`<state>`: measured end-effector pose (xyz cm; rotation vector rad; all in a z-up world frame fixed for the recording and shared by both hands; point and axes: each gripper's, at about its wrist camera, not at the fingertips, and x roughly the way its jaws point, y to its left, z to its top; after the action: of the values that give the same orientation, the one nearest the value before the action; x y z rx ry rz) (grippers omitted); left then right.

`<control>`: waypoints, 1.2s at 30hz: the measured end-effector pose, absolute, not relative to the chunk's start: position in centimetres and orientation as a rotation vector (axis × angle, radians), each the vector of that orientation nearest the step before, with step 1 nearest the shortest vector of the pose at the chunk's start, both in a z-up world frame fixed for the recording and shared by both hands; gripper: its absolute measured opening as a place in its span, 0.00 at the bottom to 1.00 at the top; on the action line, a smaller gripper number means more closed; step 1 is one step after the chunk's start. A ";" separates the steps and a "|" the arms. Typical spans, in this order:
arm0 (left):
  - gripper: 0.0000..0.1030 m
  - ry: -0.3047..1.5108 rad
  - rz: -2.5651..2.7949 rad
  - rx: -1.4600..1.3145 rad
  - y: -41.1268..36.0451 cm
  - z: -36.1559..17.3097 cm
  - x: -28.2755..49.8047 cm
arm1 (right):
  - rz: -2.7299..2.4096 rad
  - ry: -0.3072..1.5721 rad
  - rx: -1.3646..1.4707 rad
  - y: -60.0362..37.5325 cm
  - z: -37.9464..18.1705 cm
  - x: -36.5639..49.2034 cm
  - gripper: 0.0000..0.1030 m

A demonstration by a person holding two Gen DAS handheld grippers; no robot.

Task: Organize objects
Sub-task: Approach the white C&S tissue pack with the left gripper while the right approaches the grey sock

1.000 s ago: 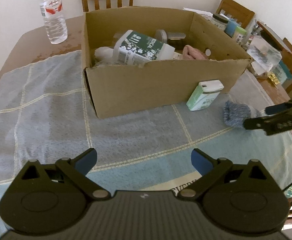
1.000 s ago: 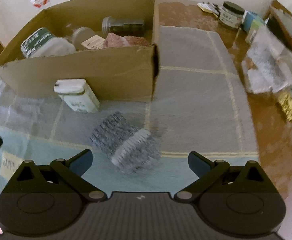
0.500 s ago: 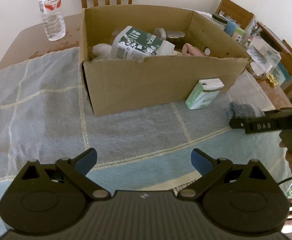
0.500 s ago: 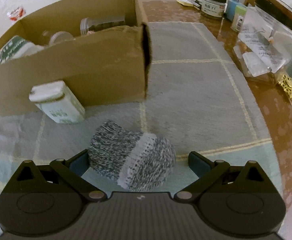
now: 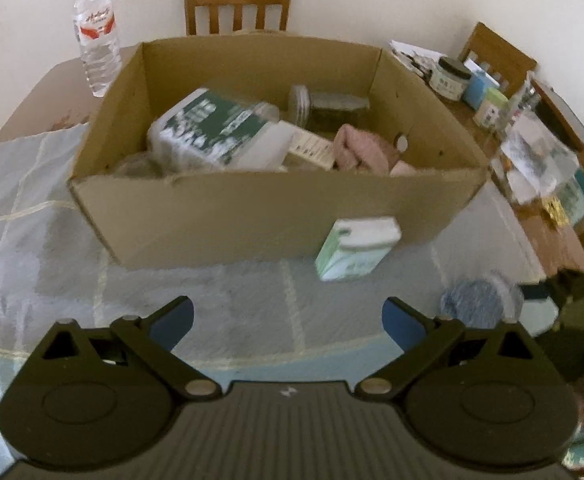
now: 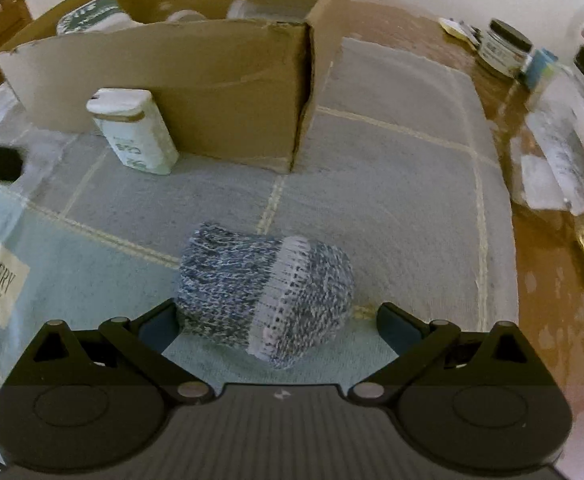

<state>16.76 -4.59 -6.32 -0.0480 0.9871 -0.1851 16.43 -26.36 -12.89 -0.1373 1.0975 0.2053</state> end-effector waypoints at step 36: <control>0.98 1.017 -0.108 -0.053 -9.0 -8.3 18.3 | 0.310 1.028 -0.183 -27.1 -13.2 15.9 1.00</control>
<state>18.34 -8.97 -8.33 -0.0531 1.0170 -0.1084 15.92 -27.13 -13.24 -0.1829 1.0281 0.3101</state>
